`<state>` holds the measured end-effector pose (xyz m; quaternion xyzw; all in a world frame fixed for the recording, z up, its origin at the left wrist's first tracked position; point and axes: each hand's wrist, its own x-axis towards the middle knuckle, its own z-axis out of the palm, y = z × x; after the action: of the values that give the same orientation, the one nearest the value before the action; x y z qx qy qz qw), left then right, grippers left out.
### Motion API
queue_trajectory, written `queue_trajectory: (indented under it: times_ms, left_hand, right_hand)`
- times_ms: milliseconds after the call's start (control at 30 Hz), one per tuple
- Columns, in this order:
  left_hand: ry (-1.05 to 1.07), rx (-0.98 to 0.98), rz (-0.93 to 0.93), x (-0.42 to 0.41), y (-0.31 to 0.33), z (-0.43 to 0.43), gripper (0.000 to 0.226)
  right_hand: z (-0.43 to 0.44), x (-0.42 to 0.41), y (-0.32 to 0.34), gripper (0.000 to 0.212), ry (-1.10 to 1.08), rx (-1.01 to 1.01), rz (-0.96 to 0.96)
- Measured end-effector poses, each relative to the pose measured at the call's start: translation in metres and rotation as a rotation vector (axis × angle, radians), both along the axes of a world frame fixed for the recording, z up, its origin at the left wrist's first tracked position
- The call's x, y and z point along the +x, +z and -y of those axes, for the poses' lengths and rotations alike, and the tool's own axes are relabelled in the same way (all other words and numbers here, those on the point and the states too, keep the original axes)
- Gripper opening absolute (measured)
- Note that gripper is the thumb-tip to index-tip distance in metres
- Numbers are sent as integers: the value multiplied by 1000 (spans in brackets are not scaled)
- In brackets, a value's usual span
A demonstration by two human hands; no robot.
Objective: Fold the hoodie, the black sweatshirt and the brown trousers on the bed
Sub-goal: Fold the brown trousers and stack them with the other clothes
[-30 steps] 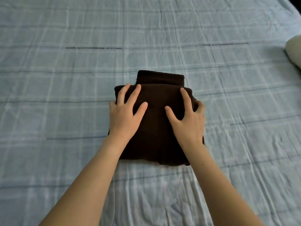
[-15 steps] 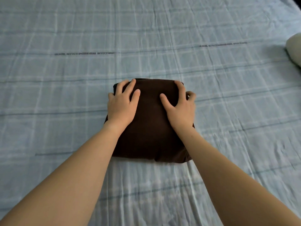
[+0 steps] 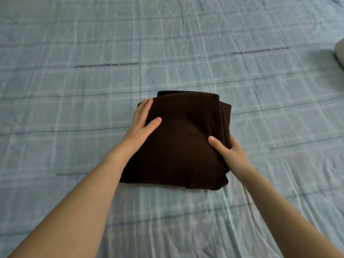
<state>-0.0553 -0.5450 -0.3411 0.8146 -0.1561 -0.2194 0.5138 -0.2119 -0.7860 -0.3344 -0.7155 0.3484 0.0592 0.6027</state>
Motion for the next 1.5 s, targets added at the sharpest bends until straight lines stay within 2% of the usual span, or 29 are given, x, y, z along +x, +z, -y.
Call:
queue_trajectory:
  times_ms: [100, 200, 267, 400, 500, 633, 733, 833, 900, 1067, 1167, 1300, 1500]
  left_hand:
    - [107, -66, -59, -6, -2, -6, 82]
    - [229, -125, -130, -25, 0, -14, 91]
    - [209, -181, -213, -41, 5, -22, 86]
    - [151, -163, -295, -62, 26, -32, 87]
    - [131, -123, -338, -100, 49, -48, 89]
    - [116, -112, -375, -173, 102, -81, 81]
    - [115, -130, -381, -215, 155, -98, 78]
    - [108, -202, -395, -246, 203, -110, 77]
    - [60, -217, -345, -258, 243, -114, 77]
    - [-33, -289, -282, -287, 333, -123, 78]
    - [-87, -260, -244, -308, 360, -127, 81]
    - [-190, -245, -246, -325, 367, -116, 79]
    - [-316, -218, -254, -356, 378, -57, 78]
  right_hand:
    - [4, 3, 1, 78, 18, 22, 3]
    - [-3, -6, 5, 71, 19, 78, 36]
    - [-12, -18, 6, 67, -13, 139, 57]
    - [-29, -54, 19, 75, -84, 297, 62]
    - [-53, -100, 49, 57, -146, 319, 96]
    - [-87, -177, 107, 52, -223, 304, 151]
    - [-109, -223, 166, 59, -250, 244, 217]
    - [-123, -262, 232, 70, -209, 107, 262]
    - [-132, -281, 278, 68, -163, -4, 294]
    - [-161, -335, 371, 63, -156, 21, 323]
    - [-180, -366, 393, 66, -249, 8, 319]
    - [-190, -402, 389, 73, -399, -9, 323]
    - [-161, -451, 393, 73, -526, -53, 338]
